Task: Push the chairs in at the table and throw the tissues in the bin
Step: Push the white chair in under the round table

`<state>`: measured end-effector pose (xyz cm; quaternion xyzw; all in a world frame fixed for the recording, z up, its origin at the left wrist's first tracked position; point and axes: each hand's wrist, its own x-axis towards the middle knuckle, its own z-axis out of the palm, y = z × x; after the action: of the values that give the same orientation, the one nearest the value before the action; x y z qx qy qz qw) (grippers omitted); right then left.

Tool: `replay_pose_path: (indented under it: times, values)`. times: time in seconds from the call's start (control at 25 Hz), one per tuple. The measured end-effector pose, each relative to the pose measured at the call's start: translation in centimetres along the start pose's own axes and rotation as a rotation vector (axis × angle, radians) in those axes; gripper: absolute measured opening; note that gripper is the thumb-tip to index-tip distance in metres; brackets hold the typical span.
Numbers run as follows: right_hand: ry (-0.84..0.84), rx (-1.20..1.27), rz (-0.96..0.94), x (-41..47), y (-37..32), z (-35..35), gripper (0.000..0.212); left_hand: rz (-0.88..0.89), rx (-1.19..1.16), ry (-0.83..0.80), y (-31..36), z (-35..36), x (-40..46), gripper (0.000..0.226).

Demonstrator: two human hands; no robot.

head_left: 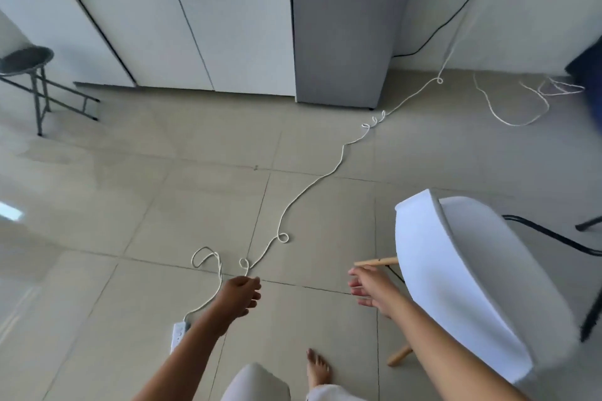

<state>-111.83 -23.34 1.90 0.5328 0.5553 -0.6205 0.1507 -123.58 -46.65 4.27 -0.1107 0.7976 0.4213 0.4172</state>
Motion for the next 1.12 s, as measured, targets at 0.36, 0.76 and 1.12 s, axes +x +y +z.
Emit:
replay_pose_path:
  times: [0.36,0.76,1.12]
  values:
    - [0.340,0.565,0.032,-2.7,-2.3,0.7,0.014,0.208,0.549,-0.419,13.6,0.8,8.2,0.022]
    - [0.771,0.991,-0.067,-12.4,3.9,0.8,0.010,0.297,0.739,-0.837,17.3,9.1,4.0,0.025]
    - [0.735,1.644,-0.223,-15.3,7.1,-5.7,0.037,0.379,0.434,-0.817,22.2,17.1,0.2,0.086]
